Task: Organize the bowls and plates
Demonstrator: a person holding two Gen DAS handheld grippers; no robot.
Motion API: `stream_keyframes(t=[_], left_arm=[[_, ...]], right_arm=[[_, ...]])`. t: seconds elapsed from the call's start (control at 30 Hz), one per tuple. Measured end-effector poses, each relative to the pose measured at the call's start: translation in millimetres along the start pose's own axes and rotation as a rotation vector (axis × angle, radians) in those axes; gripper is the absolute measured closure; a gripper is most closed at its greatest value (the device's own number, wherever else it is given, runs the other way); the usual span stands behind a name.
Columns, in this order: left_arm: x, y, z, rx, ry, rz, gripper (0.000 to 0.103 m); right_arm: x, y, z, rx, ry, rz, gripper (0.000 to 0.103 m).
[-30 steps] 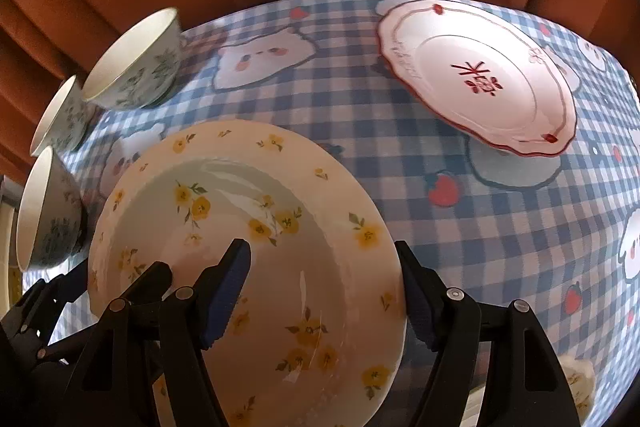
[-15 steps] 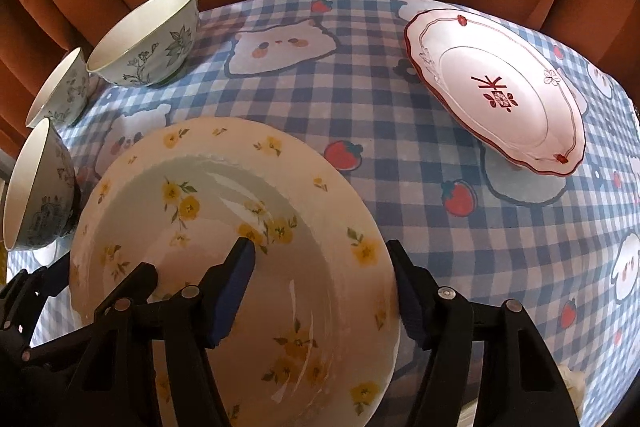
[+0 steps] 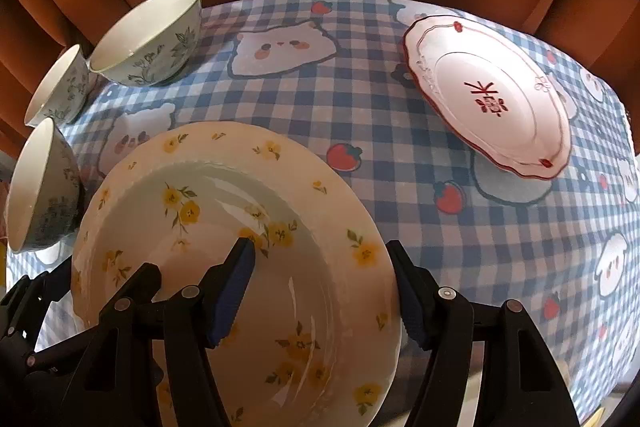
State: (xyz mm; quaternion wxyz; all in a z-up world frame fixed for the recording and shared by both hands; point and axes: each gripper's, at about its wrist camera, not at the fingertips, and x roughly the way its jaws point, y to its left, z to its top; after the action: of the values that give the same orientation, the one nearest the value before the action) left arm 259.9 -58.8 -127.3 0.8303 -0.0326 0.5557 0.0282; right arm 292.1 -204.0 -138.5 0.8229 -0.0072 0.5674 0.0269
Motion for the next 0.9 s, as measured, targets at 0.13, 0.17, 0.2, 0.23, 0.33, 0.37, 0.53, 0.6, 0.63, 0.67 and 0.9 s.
stream_keyframes(t=[0.13, 0.17, 0.2, 0.23, 0.33, 0.37, 0.53, 0.6, 0.63, 0.67, 0.9], left_arm=[[-16.5, 0.4, -1.2, 0.013, -0.007, -0.013, 0.029], [-20.7, 0.4, -0.9, 0.014, -0.009, -0.017, 0.029], [-26.2, 0.0, -0.8, 0.016, -0.013, -0.021, 0.029], [-33.5, 0.1, -1.7, 0.02, -0.026, -0.025, 0.029], [-47.5, 0.3, -2.9, 0.036, -0.049, -0.04, 0.029], [-52.0, 0.4, -3.2, 0.043, -0.056, -0.045, 0.029], [-75.0, 3.9, -12.1, 0.074, -0.081, -0.077, 0.029], [-83.6, 3.2, -17.0, 0.091, -0.091, -0.083, 0.029], [-87.5, 3.1, -19.9, 0.099, -0.094, -0.087, 0.029], [-91.2, 2.3, -23.5, 0.109, -0.097, -0.091, 0.029], [-108.5, -12.5, -45.6, 0.145, -0.119, -0.088, 0.03]], right_arm=[[-16.3, 1.9, -2.6, 0.009, -0.007, -0.014, 0.034], [-21.4, 2.5, -3.6, 0.012, -0.009, -0.017, 0.034], [-28.9, 2.9, -5.1, 0.017, -0.016, -0.023, 0.034], [-35.5, 3.1, -6.6, 0.021, -0.026, -0.029, 0.034], [-54.6, 5.7, -10.5, 0.032, -0.052, -0.048, 0.034], [-61.1, 6.2, -12.5, 0.039, -0.057, -0.052, 0.034], [-89.3, 8.9, -24.7, 0.078, -0.081, -0.074, 0.034], [-98.5, 8.9, -32.2, 0.097, -0.088, -0.078, 0.034], [-103.6, 8.3, -37.2, 0.11, -0.091, -0.081, 0.034], [-107.2, 7.9, -41.0, 0.119, -0.094, -0.083, 0.034], [-125.4, -6.5, -71.1, 0.179, -0.098, -0.065, 0.034]])
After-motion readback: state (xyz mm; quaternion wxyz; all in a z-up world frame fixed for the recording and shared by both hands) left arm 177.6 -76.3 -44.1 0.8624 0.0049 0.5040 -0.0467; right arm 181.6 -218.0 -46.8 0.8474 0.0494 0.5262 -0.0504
